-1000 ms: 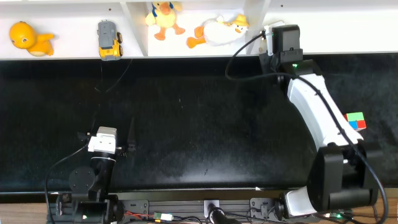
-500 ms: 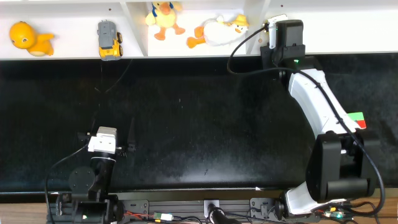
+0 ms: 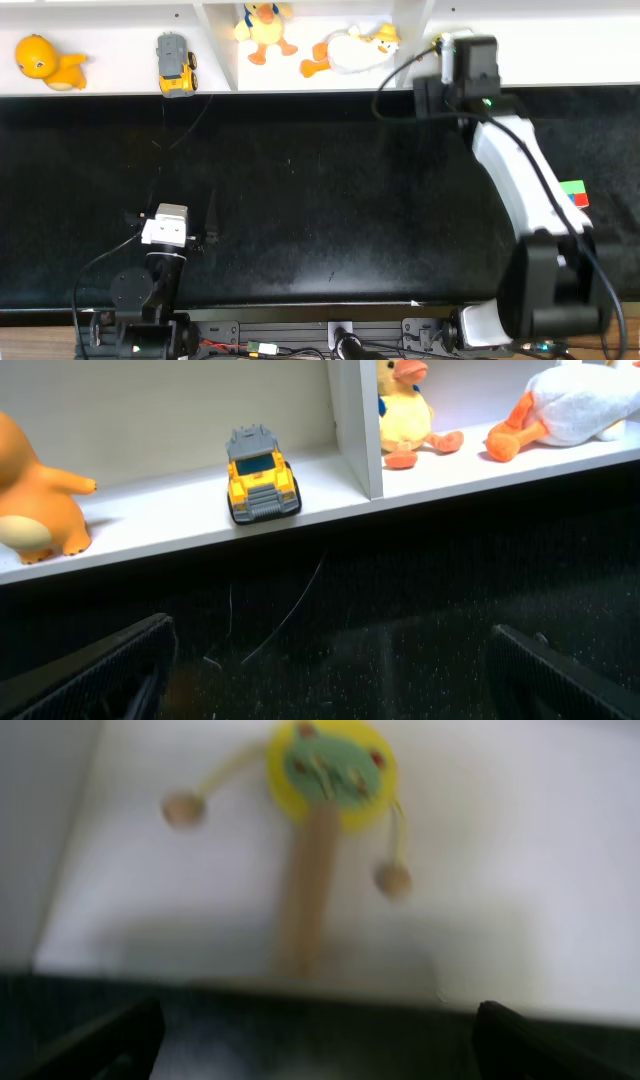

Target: Store Toys

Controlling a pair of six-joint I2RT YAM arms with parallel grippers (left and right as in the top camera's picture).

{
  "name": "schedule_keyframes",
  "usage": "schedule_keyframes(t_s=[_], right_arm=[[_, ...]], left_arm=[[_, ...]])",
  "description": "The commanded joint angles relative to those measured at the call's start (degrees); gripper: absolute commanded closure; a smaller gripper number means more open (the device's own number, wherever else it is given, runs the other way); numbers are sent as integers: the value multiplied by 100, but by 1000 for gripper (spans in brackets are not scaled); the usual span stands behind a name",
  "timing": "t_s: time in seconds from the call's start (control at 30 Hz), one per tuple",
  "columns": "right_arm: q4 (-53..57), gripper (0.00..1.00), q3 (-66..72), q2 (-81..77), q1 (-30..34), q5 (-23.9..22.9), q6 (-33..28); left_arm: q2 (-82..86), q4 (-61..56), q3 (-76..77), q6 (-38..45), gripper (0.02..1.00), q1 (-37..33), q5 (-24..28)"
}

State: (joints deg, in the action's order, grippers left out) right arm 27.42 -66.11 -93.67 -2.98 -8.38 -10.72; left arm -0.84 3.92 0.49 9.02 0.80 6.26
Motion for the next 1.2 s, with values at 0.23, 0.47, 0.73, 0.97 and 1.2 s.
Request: schedule_keyframes(t_s=[0.23, 0.47, 0.73, 0.97, 1.2], right_arm=[[1344, 5, 1875, 2680, 566, -212, 44], [2065, 7, 1926, 2935, 564, -214, 42], [1904, 7, 1926, 2907, 649, -149, 42], [2059, 62, 1952, 2918, 2328, 885, -2072], [2186, 82, 1952, 2911, 4760, 1698, -4478]], left_arm=[[68, 33, -4, -48, 23, 50, 33], [68, 33, -4, -48, 20, 50, 33], [68, 33, -4, -48, 20, 50, 33], [68, 33, -4, -48, 20, 50, 33], [68, 33, -4, -48, 20, 50, 33]])
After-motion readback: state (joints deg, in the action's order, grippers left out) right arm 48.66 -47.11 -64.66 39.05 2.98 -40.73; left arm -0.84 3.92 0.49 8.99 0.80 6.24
